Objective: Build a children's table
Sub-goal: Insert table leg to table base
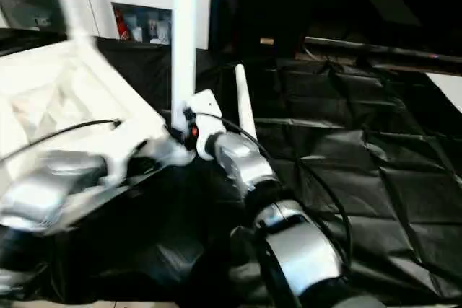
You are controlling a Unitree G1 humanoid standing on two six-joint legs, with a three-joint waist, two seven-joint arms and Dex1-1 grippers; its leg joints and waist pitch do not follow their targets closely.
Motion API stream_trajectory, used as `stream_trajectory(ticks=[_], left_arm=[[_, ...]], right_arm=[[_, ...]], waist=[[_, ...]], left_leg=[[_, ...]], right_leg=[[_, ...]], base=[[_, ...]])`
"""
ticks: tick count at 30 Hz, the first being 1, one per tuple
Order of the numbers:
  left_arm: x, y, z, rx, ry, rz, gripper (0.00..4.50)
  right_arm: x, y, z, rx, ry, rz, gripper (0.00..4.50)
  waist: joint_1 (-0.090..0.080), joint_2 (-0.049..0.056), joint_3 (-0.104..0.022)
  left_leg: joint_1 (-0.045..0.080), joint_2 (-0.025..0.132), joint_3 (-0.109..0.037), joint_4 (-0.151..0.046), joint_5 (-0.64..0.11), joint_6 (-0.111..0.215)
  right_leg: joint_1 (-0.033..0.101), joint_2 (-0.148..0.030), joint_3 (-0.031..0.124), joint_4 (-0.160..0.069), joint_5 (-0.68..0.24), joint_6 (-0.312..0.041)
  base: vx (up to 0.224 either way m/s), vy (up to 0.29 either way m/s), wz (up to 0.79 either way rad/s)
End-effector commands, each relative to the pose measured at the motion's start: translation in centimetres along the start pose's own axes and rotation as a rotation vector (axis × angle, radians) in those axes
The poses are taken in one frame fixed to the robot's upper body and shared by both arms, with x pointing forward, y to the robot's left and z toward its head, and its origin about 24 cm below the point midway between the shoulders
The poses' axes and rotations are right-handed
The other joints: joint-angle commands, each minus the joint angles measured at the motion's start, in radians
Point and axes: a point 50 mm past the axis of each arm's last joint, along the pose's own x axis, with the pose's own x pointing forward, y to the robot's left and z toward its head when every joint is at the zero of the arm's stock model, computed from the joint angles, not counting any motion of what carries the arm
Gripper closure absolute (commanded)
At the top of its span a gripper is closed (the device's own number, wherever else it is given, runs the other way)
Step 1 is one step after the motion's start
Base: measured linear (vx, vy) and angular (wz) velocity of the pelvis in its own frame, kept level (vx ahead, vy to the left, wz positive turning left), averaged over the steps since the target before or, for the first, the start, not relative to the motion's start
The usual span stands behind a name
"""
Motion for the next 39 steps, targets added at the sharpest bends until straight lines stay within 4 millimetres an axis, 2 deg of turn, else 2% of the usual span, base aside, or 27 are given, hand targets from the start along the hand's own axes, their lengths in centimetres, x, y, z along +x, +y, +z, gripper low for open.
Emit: stream_trajectory(ticks=[1,3,5,7,9,10,15,29,33,35,39], left_arm=[[0.7,-1.6,1.5,0.010,-0.035,-0.020,4.50],[0.9,-1.9,1.6,0.005,-0.031,-0.013,4.50],[1.1,-2.2,1.8,-0.006,-0.026,-0.005,4.50],[1.1,-2.2,1.9,-0.008,-0.025,-0.003,4.50],[1.0,-2.1,2.0,-0.015,-0.020,0.010,4.50],[0.9,-2.0,1.9,-0.013,-0.017,0.015,4.50],[0.7,-1.5,1.9,-0.011,-0.012,0.027,4.50],[0.5,-1.5,1.8,-0.012,-0.009,0.017,4.50],[0.4,-1.4,1.8,-0.013,-0.010,0.013,4.50],[0.4,-1.3,1.8,-0.012,-0.011,0.013,4.50],[0.4,-1.3,1.8,-0.012,-0.013,0.011,4.50]], right_arm=[[-0.7,0.8,-5.7,0.057,0.266,-0.028,2.57],[-0.6,1.0,-5.7,0.059,0.269,-0.029,2.58],[-0.4,1.4,-5.7,0.073,0.276,-0.021,2.58],[-0.4,1.5,-5.7,0.075,0.277,-0.021,2.58],[-0.3,1.7,-5.7,0.101,0.280,-0.021,2.58],[-0.3,1.8,-5.7,0.104,0.282,-0.015,2.58],[-0.2,2.2,-5.7,0.111,0.287,0.016,2.58],[-0.1,2.4,-5.4,0.108,0.282,0.051,2.58],[0.0,2.4,-5.2,0.153,0.270,0.055,2.58],[0.0,2.3,-5.1,0.174,0.266,0.059,2.02],[0.0,2.3,-4.9,0.169,0.263,0.065,1.53]], waist=[[0.006,0.025,-0.039],[0.006,0.019,-0.042],[0.008,0.018,-0.041],[0.009,0.016,-0.038],[0.010,0.019,-0.035],[0.009,0.019,-0.035],[0.007,0.021,-0.036],[0.004,0.023,-0.034],[0.004,0.023,-0.033],[0.004,0.024,-0.033],[0.004,0.023,-0.034]], left_leg=[[-0.007,0.015,0.007,-0.081,-0.256,-0.017],[-0.014,0.012,0.009,-0.080,-0.210,-0.002],[-0.013,0.012,0.011,-0.081,-0.205,0.005],[-0.014,0.012,0.010,-0.082,-0.217,0.010],[-0.012,0.014,0.007,-0.086,-0.259,0.004],[-0.012,0.014,0.006,-0.086,-0.263,0.003],[-0.012,0.014,0.006,-0.087,-0.264,-0.001],[-0.012,0.015,0.005,-0.090,-0.279,-0.003],[-0.010,0.015,0.005,-0.091,-0.285,-0.002],[-0.010,0.015,0.004,-0.091,-0.285,-0.002],[-0.011,0.015,0.005,-0.091,-0.277,-0.003]], right_leg=[[0.036,-0.061,0.046,-0.077,-0.276,-0.177],[0.046,-0.061,0.044,-0.071,-0.211,-0.183],[0.046,-0.060,0.043,-0.072,-0.203,-0.184],[0.047,-0.062,0.043,-0.075,-0.241,-0.175],[0.043,-0.065,0.043,-0.082,-0.330,-0.154],[0.042,-0.065,0.043,-0.083,-0.338,-0.151],[0.041,-0.063,0.043,-0.082,-0.309,-0.156],[0.040,-0.064,0.044,-0.085,-0.335,-0.154],[0.038,-0.064,0.044,-0.086,-0.343,-0.154],[0.039,-0.064,0.044,-0.086,-0.338,-0.156],[0.040,-0.065,0.044,-0.085,-0.330,-0.161]], base=[[0.000,0.000,0.00],[0.000,0.000,0.00],[0.000,0.000,0.00],[0.000,0.000,0.00],[0.000,0.000,0.00],[0.000,0.000,0.00],[0.000,0.000,0.00],[0.000,0.000,0.00],[0.000,0.000,0.00],[0.000,0.000,0.00],[0.000,0.000,0.00]])
